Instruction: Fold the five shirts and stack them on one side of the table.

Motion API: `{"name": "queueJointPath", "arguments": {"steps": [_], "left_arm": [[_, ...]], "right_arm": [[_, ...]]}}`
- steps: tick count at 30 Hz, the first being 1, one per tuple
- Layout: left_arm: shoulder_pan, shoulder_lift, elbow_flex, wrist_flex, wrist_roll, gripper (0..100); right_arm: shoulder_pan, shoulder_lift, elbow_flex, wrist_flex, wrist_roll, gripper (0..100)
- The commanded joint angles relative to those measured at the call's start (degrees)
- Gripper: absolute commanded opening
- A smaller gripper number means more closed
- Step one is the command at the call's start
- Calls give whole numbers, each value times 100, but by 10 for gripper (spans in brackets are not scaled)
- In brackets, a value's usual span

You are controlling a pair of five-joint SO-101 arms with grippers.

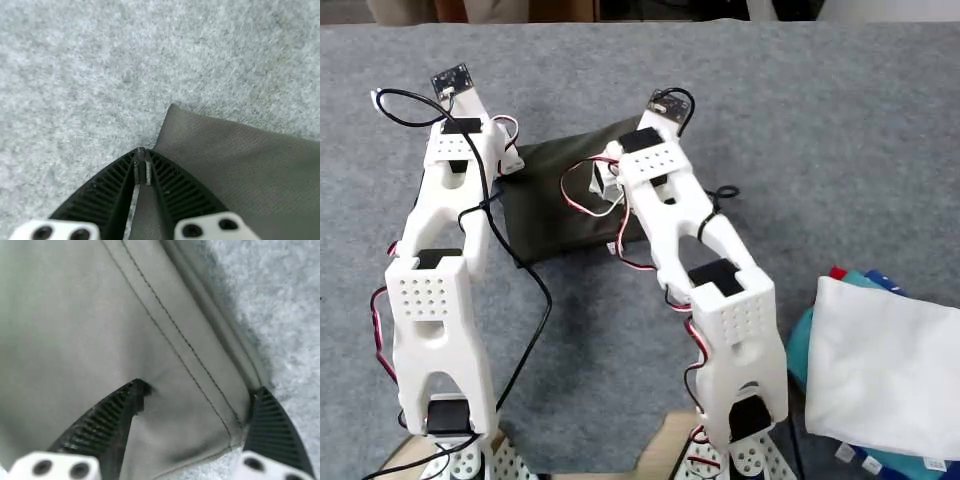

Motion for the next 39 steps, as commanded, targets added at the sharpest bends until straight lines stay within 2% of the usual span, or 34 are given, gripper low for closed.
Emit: {"name": "queueJointPath", "arguments": {"steps": [1, 6, 8, 14, 16, 22, 27, 30, 36, 39], "left_arm": [[-26, -57, -273, 26, 18, 18], [-26, -57, -264, 26, 18, 18], [-26, -57, -264, 26, 18, 18], [-26, -57, -264, 26, 18, 18], [-26, -57, -273, 26, 18, 18], [-26, -57, -273, 26, 18, 18], [-26, -57, -273, 26, 18, 18], [-26, -57, -273, 26, 18, 18], [-149, -75, -369, 44, 53, 18], [-343, -251, -905, 554, 62, 18]], "right_arm": [[-66, 171, -330, -141, -79, 340], [-66, 646, -778, -149, -70, 337], [-66, 778, -927, -149, -70, 304], [-66, 919, -1015, -70, -9, 58], [-66, 919, -1086, 211, 0, 9], [48, 901, -1376, 1002, 0, 5], [321, 901, -2273, 1521, 0, 4], [453, 936, -2712, 1609, 0, 4], [444, 1323, -2651, 1556, -9, 4], [479, 1631, -2686, 1556, -9, 4]]}}
